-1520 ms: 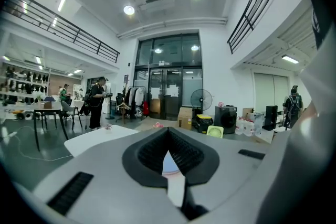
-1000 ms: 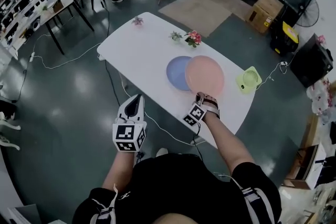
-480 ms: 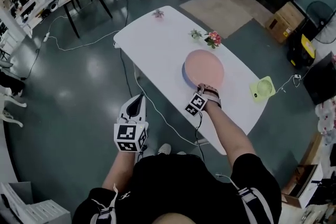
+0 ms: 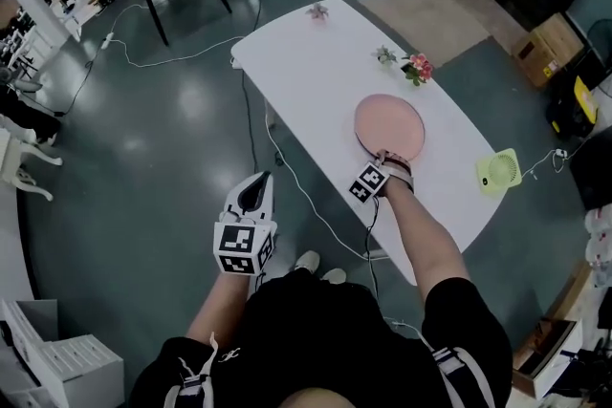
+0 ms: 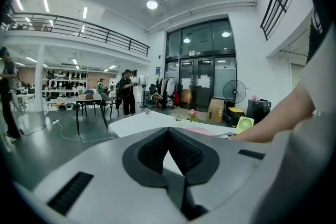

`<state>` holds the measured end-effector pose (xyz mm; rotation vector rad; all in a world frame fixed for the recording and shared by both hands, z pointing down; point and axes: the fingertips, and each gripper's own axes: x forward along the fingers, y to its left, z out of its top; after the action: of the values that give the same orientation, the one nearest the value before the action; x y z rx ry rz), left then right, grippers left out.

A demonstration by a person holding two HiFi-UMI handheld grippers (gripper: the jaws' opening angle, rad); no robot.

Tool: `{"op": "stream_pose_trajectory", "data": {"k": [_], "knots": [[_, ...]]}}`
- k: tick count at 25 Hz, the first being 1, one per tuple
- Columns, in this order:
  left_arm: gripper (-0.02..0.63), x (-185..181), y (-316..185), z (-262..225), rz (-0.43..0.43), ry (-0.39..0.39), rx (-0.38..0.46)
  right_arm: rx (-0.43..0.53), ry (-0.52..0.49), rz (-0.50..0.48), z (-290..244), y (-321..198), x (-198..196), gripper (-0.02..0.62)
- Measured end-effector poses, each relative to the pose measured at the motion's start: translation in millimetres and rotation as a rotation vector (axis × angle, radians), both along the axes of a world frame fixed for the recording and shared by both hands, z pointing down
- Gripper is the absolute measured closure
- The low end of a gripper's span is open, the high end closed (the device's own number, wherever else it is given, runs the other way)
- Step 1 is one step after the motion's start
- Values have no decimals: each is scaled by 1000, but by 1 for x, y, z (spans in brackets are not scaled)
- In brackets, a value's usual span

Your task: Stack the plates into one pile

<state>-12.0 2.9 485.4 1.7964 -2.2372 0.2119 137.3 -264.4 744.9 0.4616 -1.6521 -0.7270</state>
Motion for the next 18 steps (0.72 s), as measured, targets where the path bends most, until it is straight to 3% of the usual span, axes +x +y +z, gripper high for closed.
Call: {"op": "stream_pose_trajectory", "data": {"k": [4, 9, 13, 18], "knots": [[594, 4, -1, 2, 12, -4, -12, -47, 0, 20, 0, -3, -8, 549], [594, 13, -9, 2, 39, -6, -12, -145, -136, 49, -15, 3, -16, 430], [594, 19, -14, -4, 65, -8, 0, -249, -424, 106, -62, 19, -27, 430], [594, 36, -17, -17, 114, -10, 32, -313, -1004, 157, -183, 47, -24, 471]]}}
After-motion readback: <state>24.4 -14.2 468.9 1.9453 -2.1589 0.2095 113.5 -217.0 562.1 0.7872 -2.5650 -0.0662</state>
